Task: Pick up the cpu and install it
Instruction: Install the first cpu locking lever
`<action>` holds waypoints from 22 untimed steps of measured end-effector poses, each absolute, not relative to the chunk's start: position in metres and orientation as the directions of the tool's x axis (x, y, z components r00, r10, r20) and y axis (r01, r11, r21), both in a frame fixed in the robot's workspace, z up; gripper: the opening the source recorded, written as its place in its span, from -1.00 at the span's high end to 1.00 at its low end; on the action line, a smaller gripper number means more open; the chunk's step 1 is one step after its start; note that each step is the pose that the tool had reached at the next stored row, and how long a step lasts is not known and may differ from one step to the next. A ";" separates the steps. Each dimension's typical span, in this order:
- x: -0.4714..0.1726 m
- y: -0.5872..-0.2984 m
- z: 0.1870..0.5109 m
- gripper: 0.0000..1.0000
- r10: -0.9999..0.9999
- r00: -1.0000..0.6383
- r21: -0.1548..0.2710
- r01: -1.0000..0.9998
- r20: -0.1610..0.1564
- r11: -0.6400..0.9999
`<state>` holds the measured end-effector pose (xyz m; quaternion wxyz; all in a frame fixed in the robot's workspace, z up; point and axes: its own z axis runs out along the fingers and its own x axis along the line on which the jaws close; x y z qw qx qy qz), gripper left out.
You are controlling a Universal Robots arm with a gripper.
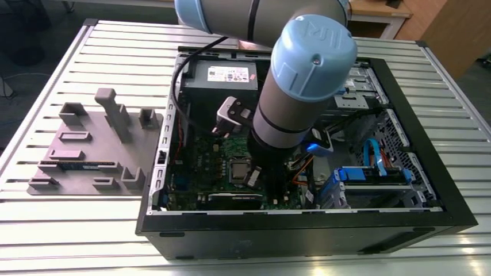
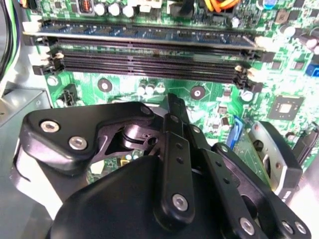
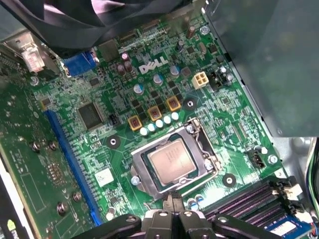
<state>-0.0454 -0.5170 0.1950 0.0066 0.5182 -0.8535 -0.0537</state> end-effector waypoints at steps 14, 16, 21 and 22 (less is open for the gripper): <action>-0.047 -0.517 0.199 0.79 -0.885 -0.464 0.120 -0.882 -0.040 0.457; -0.046 -0.517 0.199 0.79 -0.885 -0.465 0.137 -0.879 -0.031 0.457; -0.045 -0.517 0.199 0.79 -0.885 -0.465 0.150 -0.877 -0.024 0.457; -0.044 -0.517 0.198 0.79 -0.885 -0.465 0.153 -0.876 -0.022 0.457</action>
